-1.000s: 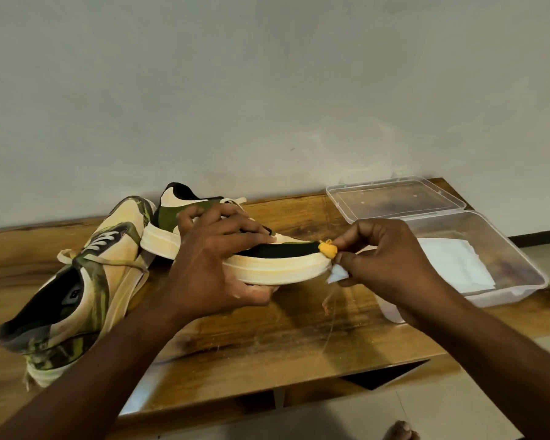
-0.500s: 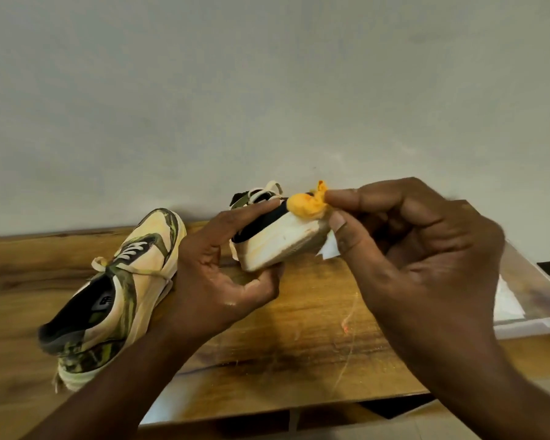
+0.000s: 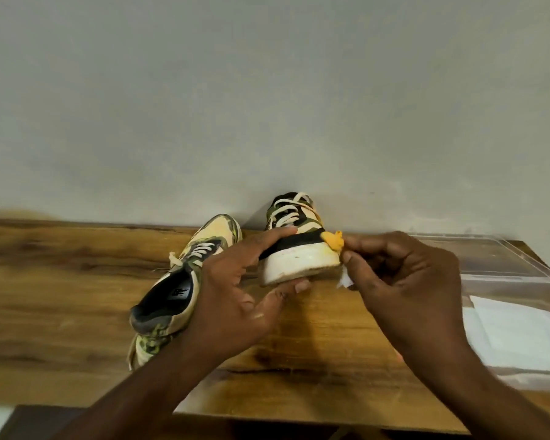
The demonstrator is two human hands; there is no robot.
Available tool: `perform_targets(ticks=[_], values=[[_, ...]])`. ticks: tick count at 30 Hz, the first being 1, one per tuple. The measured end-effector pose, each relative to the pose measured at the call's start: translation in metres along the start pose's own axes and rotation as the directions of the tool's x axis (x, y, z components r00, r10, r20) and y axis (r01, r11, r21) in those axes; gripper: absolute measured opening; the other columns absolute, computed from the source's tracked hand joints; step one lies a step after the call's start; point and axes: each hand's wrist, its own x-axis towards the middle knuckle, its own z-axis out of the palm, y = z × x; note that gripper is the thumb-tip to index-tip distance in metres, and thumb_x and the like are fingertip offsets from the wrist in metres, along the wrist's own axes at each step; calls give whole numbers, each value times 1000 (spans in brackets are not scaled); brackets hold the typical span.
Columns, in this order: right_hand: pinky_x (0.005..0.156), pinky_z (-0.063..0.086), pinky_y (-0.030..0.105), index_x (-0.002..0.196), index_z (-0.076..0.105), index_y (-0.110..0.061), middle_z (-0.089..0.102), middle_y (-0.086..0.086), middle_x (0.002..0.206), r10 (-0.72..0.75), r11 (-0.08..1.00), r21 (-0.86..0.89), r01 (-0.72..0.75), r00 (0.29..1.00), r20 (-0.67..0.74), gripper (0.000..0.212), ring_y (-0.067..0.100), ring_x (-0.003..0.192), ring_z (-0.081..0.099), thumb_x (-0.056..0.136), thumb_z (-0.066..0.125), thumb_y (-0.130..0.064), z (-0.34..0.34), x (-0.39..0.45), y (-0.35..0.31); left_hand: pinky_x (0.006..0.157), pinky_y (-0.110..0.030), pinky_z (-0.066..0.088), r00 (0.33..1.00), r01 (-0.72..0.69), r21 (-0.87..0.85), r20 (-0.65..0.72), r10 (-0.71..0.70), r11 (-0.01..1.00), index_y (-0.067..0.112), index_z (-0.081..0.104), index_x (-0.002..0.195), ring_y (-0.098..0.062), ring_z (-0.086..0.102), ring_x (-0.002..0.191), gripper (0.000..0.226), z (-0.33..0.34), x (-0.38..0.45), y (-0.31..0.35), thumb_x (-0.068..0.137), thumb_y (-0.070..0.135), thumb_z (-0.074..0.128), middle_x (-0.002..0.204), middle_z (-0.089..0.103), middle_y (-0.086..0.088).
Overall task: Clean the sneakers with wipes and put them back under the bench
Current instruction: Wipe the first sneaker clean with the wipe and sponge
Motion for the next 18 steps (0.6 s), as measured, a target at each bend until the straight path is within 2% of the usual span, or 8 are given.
perform_targets(ticks=[2,4,7,9,12,15,18], values=[[64,65,34,94,80,-29,78,-9,84,68,992,105,-68,998,6,25,15,70,74,83,82,-7,11,-4,-5,96,-25,55,1000,-8,17,-15,8,1000,6,66,135,-12,70,119,60,-7,-2,-2,81,18,89,126,74,0],[63,62,23,96,81,-25,77,-8,87,-22,995,98,20,999,24,24,13,74,74,82,82,-5,20,-11,-13,97,-24,55,1000,-10,16,-21,10,1000,5,66,134,-12,70,119,60,-11,-5,-3,81,13,90,126,74,0],[66,53,10,100,81,-18,72,-9,92,-200,979,-31,202,978,58,22,6,83,70,82,82,-5,27,-15,-20,97,-26,57,1000,-11,18,-21,11,1000,4,66,134,-13,70,119,61,-16,-10,-6,79,6,91,127,73,0],[67,52,11,102,81,-16,70,-7,94,-278,957,-56,284,956,94,21,8,84,69,84,83,-5,31,-16,-19,96,-28,58,1000,-16,17,-7,16,1000,3,65,135,-13,70,119,58,-19,-13,-7,81,4,88,127,73,-1],[68,53,17,105,82,-13,69,-3,97,-381,911,-93,401,907,179,23,11,87,68,84,82,-5,40,-24,-20,95,-31,59,1000,-22,2,14,22,1000,1,62,137,-15,71,117,53,-20,-18,-8,87,11,76,126,73,-2],[65,55,17,104,82,-18,70,-8,95,-293,953,-35,302,942,166,22,11,84,69,85,80,-7,39,-18,-17,97,-33,59,1000,-9,-12,19,9,1000,3,60,138,-16,69,121,54,-19,-21,-9,88,15,78,130,71,-1],[61,59,19,98,80,-28,73,-13,87,-72,997,3,72,993,98,23,9,75,71,85,79,-9,34,-2,-1,95,-34,60,999,33,-26,30,-32,999,4,60,139,-17,68,123,59,-19,-22,-12,87,19,84,132,70,0]])
